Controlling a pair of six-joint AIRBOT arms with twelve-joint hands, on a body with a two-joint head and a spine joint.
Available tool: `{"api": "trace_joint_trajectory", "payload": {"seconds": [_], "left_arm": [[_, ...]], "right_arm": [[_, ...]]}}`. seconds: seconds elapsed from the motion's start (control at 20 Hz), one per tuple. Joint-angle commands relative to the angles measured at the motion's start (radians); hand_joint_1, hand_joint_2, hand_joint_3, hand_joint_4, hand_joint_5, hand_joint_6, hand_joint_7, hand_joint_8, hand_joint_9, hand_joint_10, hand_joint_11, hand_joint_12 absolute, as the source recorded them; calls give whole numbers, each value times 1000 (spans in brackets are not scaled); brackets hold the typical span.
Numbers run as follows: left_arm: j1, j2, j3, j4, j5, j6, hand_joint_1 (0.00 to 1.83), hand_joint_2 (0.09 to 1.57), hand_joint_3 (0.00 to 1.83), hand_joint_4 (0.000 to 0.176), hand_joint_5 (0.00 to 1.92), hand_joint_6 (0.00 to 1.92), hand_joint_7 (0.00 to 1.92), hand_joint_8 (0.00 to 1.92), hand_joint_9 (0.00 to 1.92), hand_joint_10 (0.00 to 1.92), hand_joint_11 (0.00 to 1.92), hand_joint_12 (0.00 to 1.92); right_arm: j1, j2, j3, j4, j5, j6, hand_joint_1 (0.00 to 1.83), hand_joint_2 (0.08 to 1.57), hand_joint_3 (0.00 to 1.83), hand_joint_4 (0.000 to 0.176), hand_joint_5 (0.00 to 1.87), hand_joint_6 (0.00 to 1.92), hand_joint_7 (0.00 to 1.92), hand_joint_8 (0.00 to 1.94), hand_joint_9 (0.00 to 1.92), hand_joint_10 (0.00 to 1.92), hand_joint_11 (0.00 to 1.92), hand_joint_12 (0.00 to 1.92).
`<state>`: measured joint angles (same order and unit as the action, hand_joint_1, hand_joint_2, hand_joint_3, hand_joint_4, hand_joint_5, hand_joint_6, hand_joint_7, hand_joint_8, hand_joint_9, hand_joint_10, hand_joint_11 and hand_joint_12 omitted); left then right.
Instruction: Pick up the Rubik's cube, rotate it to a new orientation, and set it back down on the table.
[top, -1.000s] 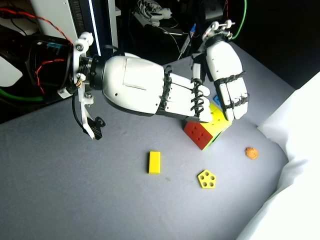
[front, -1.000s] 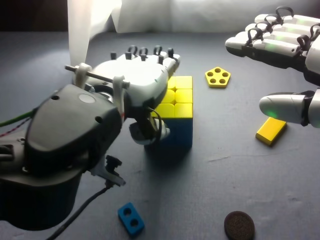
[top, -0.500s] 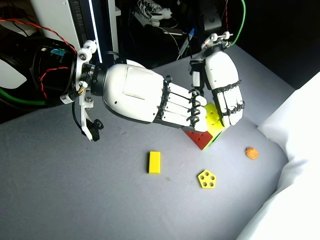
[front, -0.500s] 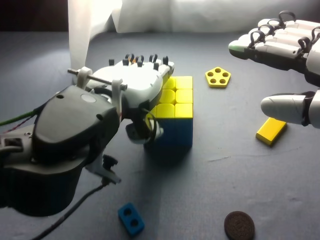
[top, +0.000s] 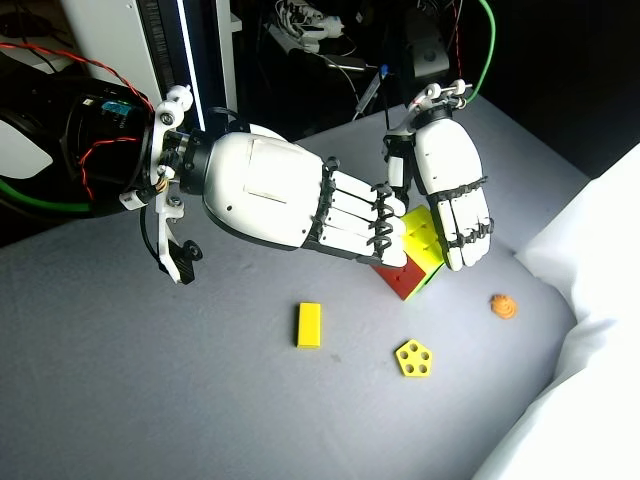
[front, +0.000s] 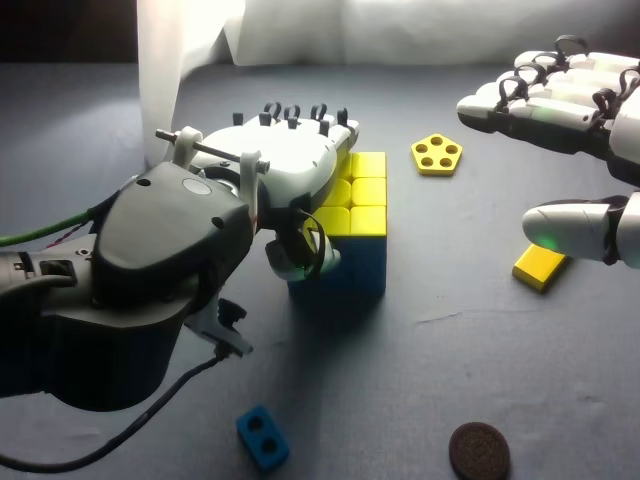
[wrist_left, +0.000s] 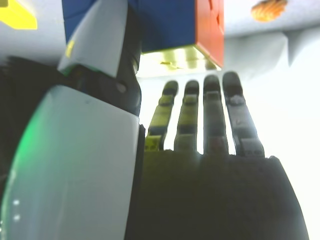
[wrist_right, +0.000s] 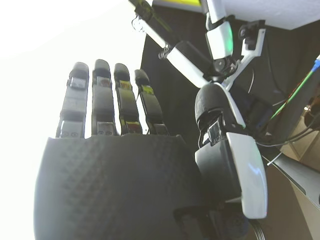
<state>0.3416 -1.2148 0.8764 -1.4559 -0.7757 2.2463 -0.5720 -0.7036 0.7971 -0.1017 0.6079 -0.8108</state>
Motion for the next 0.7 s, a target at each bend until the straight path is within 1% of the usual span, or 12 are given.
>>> {"api": "trace_joint_trajectory", "payload": {"seconds": [0.0, 0.2, 0.25, 0.3, 0.4, 0.45, 0.55, 0.65], "left_arm": [[0, 0, 7, 63, -31, -3, 1080, 1172, 0, 0, 0, 0, 5, 0, 56, 3, 0, 299], [14, -7, 26, 63, -19, -3, 999, 1221, 11, 0, 0, 0, 0, 0, 35, 4, 0, 235], [16, -7, 34, 63, -11, -3, 1008, 1215, 5, 0, 0, 0, 5, 1, 59, 7, 0, 284], [17, -7, 43, 64, 3, -3, 1007, 1205, 0, 0, 0, 0, 0, 0, 52, 2, 0, 292], [16, -7, 59, 64, 17, -3, 986, 1222, 5, 0, 0, 0, 0, 0, 38, 1, 0, 265], [14, -7, 65, 64, 17, -3, 1019, 1212, 0, 0, 0, 0, 0, 0, 37, 1, 0, 253], [14, -7, 73, 61, 17, -3, 966, 1226, 4, 0, 0, 0, 0, 0, 24, 0, 0, 263], [8, -6, 75, 63, 18, -2, 1000, 1205, 0, 0, 0, 0, 0, 0, 28, 2, 0, 264]], "right_arm": [[6, 3, -3, 8, 116, 4, 0, 1395, 3, 0, 35, 2, 69, 3, 69, 8, 0, 3], [4, 2, -3, 5, 115, 2, 0, 1393, 2, 0, 39, 3, 75, 5, 76, 11, 2, 5], [4, 2, -3, 5, 115, 1, 0, 1393, 2, 0, 44, 5, 76, 5, 73, 9, 1, 5], [4, 2, -3, 5, 115, 1, 0, 1393, 2, 0, 37, 2, 66, 0, 62, 4, 0, 0], [4, 2, -3, 5, 115, 1, 0, 1394, 2, 0, 35, 1, 65, 0, 63, 4, 0, 0], [3, 2, -3, 5, 115, 1, 0, 1393, 1, 0, 51, 8, 78, 6, 77, 10, 6, 3], [3, 2, -3, 5, 115, 1, 0, 1390, 0, 0, 46, 5, 77, 5, 73, 8, 0, 0], [3, 2, -3, 5, 115, 1, 0, 1390, 0, 0, 32, 0, 72, 2, 72, 7, 10, 4]]}}
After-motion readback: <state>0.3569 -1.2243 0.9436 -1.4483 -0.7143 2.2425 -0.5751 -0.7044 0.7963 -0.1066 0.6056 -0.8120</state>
